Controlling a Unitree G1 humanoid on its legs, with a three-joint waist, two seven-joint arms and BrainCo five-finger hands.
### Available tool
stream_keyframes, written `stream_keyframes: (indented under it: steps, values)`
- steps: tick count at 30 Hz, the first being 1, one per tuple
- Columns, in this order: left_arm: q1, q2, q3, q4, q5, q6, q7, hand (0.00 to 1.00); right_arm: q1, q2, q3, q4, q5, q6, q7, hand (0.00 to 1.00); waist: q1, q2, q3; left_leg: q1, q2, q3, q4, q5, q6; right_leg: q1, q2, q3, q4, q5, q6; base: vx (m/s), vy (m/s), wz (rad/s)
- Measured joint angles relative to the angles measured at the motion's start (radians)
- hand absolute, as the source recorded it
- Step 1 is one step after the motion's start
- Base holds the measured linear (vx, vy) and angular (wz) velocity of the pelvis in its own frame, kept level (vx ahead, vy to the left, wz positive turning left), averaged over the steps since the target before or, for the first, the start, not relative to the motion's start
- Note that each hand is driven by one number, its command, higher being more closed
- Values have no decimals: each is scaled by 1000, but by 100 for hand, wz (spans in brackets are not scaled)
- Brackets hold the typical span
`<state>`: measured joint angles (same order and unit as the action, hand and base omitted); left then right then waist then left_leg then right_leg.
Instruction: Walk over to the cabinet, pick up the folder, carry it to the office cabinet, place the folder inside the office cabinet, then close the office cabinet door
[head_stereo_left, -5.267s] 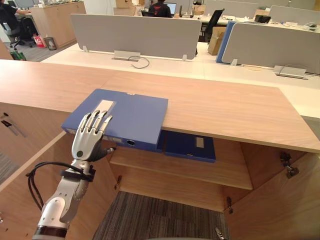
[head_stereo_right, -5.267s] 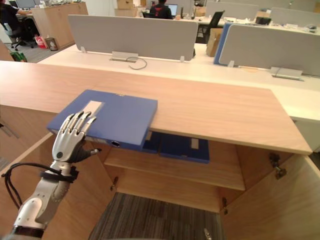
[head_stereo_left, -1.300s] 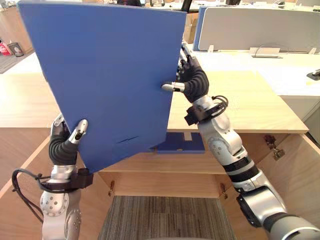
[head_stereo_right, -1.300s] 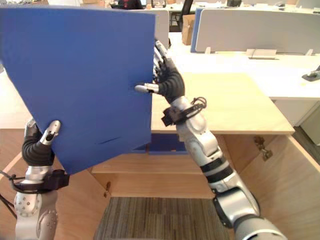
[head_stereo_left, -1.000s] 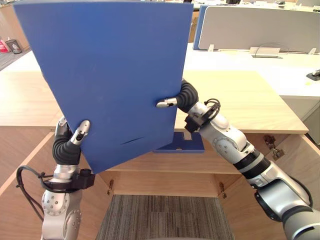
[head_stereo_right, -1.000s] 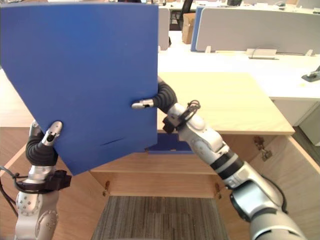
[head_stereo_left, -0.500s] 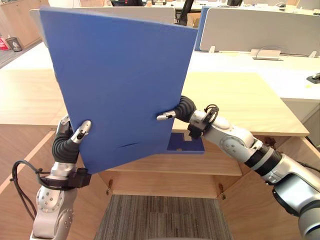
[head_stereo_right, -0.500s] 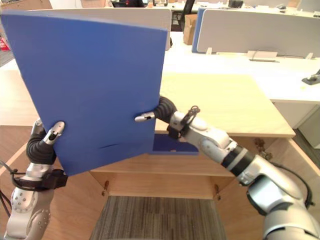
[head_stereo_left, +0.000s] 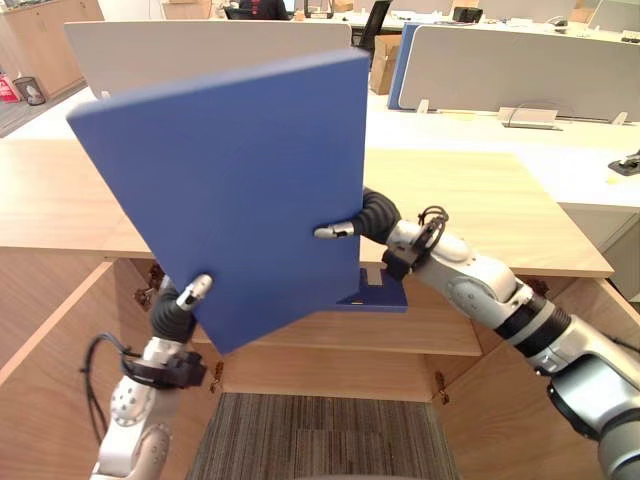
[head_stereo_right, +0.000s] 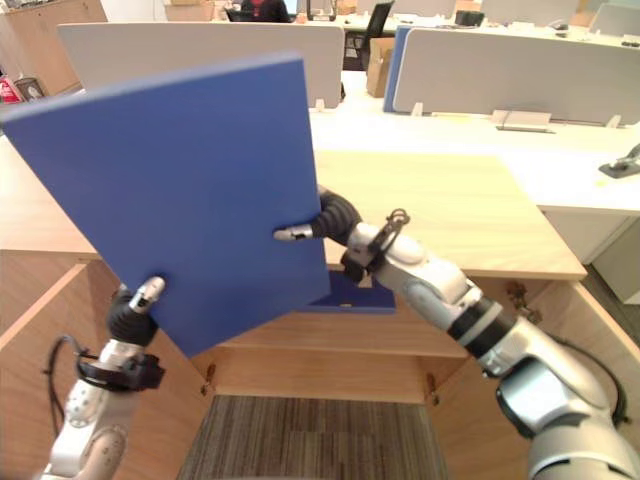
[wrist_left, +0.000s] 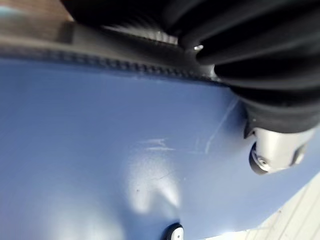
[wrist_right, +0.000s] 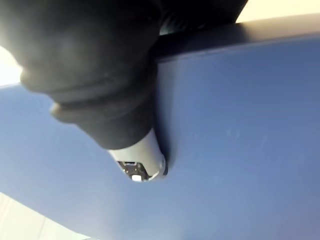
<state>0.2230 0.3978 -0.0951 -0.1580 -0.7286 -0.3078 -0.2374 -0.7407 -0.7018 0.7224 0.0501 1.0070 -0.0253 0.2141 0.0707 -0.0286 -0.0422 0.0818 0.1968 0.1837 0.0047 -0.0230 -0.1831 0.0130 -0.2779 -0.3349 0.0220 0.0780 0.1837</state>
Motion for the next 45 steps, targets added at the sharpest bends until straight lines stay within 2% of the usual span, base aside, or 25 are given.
stream_keyframes:
  steps: [5,7,9,10,12,14,16,19,20,23,26,29,32,35,38,39,42,45]
  values:
    - [20,-120,-32,170,-18,62,-20,0,120,41,-112,-2,-76,7,0,100,-8,0,-4,-13,0,1,1,1,1,-15,0,1,0,2,1,0,0,0]
    - [19,-138,-45,336,-18,97,-45,0,177,79,-201,-9,-75,4,0,100,-15,0,-4,-15,0,0,1,1,1,-15,1,1,-3,2,1,0,0,0]
    - [17,-154,-45,472,-16,123,-65,0,202,76,-223,-17,-75,3,0,100,-20,0,-4,-17,0,0,1,1,1,-16,1,1,-4,2,1,0,0,0]
    - [8,-164,-43,594,-11,153,-64,0,225,88,-250,-28,-26,3,11,100,-23,0,-4,-17,0,0,2,1,1,-16,1,1,-5,2,1,0,0,0]
    - [-1,-189,-25,786,20,193,-53,0,267,124,-307,-89,-8,-5,17,100,-34,0,-4,-26,0,0,3,0,1,-23,2,1,-8,3,0,0,0,0]
    - [4,-223,18,940,69,217,-36,0,277,149,-358,-118,-16,-21,19,100,-38,0,-3,-28,0,1,4,0,2,-25,2,2,-10,5,-1,0,0,0]
    - [12,-265,133,1060,115,229,-3,0,289,179,-415,-128,-85,-50,1,100,-35,-1,-3,-27,0,0,7,0,2,-22,3,2,-11,5,-1,0,0,0]
    - [17,-282,255,1134,164,228,59,0,322,199,-429,-142,-158,-63,-15,100,-29,-2,-3,-27,1,-2,11,-1,2,-19,3,2,-11,5,-1,-11,5,1]
    - [18,-283,315,1164,187,226,99,0,356,209,-425,-167,-214,-63,-21,100,-26,-4,-1,-27,1,-5,12,-1,3,-16,4,1,-13,6,-2,0,0,0]
    - [30,-287,406,1189,201,224,168,0,385,245,-420,-188,-331,-63,-27,100,-25,-8,2,-28,1,-8,15,-2,3,-14,4,1,-16,9,-3,-35,18,1]
    - [31,-300,464,1193,224,223,189,0,384,255,-416,-218,-403,-69,-37,100,-23,-11,3,-29,1,-10,16,-2,3,-13,4,1,-17,10,-3,-11,5,0]
    - [32,-320,533,1227,260,221,204,0,384,274,-362,-272,-512,-100,-40,100,-22,-11,4,-30,1,-13,17,-2,3,-13,4,1,-17,10,-3,0,0,0]
    - [34,-336,552,1230,272,221,209,0,382,272,-226,-281,-608,-119,-24,100,-21,-13,5,-31,1,-15,18,-2,3,-12,4,0,-17,10,-3,0,0,0]
    - [31,-340,554,1230,291,221,208,0,381,229,21,-261,-743,-127,36,100,-11,-23,10,-31,1,-17,18,-2,3,-11,4,-1,-17,10,-2,0,0,0]
    - [27,-341,555,1230,300,220,206,0,382,185,182,-167,-859,-129,108,100,3,-35,17,-32,0,-23,20,-2,3,-8,3,-5,-17,10,-2,-9,6,4]
    - [28,-341,555,1230,304,220,206,0,382,158,220,-106,-930,-131,130,100,5,-38,19,-34,0,-28,20,-2,3,-7,3,-8,-17,10,-2,-27,18,7]
    - [21,-340,550,1230,305,219,206,0,383,114,211,16,-1073,-150,140,100,3,-32,25,-39,0,-31,25,-2,3,-9,3,-9,-15,10,-2,-8,5,2]
    - [-7,-336,528,1229,305,219,206,0,414,136,182,240,-1191,-149,141,100,4,-28,39,-44,0,-35,32,-2,4,-12,2,-10,-11,10,-2,0,0,0]
